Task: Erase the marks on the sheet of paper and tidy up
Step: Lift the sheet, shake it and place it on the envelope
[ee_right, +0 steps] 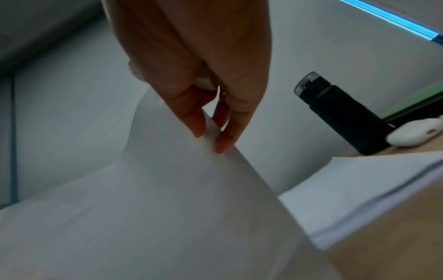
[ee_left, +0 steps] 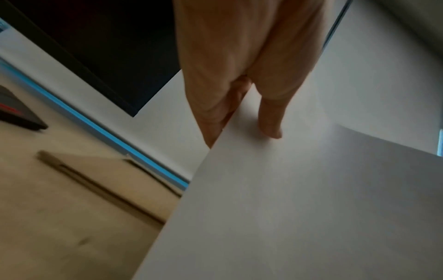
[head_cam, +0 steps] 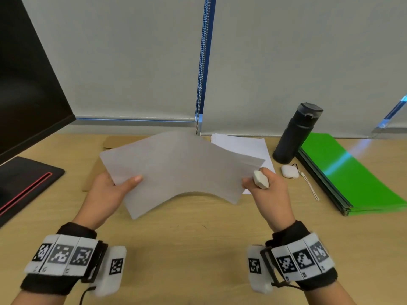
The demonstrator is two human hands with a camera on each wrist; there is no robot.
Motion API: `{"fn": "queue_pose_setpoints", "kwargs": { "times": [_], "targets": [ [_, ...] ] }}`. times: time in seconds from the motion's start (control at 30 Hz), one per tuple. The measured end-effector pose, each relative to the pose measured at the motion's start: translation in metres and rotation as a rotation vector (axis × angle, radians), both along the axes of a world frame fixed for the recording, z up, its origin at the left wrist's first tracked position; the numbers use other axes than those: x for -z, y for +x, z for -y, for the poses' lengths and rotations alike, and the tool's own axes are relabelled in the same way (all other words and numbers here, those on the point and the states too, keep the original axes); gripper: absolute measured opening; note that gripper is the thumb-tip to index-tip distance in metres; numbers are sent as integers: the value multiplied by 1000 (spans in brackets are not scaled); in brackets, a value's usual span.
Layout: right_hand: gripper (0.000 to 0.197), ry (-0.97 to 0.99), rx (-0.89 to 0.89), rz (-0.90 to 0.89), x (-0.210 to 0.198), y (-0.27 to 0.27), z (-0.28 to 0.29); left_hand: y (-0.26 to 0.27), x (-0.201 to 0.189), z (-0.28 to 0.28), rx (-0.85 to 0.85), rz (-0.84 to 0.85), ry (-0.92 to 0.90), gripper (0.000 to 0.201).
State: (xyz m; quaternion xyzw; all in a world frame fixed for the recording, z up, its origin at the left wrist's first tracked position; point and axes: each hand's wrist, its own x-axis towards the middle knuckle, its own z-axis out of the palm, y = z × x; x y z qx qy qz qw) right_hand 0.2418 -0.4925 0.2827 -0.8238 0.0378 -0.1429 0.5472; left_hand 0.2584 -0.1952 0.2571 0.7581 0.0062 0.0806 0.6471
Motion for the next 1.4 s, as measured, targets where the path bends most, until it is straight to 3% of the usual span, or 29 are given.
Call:
{"fn": "queue_pose_setpoints", "kwargs": {
  "times": [0.17,0.33,0.5,0.6,0.73,0.9,1.1,1.4],
  "targets": [
    [23,-127,-16,-234,33,2,-4,-11,33,-1,-7,-126,119,25],
    [12,-66,-2,-129,27,3,-2,-13,34,-7,-41,-118,61,21],
    [14,-80,-1,-188,35,16,-4,-5,30,-5,3,-170,80,20],
    [13,-83,27,-130,27,26,-3,2,14,-11,37,-192,-38,21],
    [30,-92,23,-71,11,34,-6,13,-10,-17,158,-208,-223,24],
    [26,5,9,-98,17,35,-6,22,-18,-21,175,-257,-340,19],
    [21,146,-29,-122,20,25,-5,20,-10,-25,141,-287,-318,19],
    [15,201,-28,-129,34,19,-7,17,4,-28,59,-301,-247,15]
  ]
}}
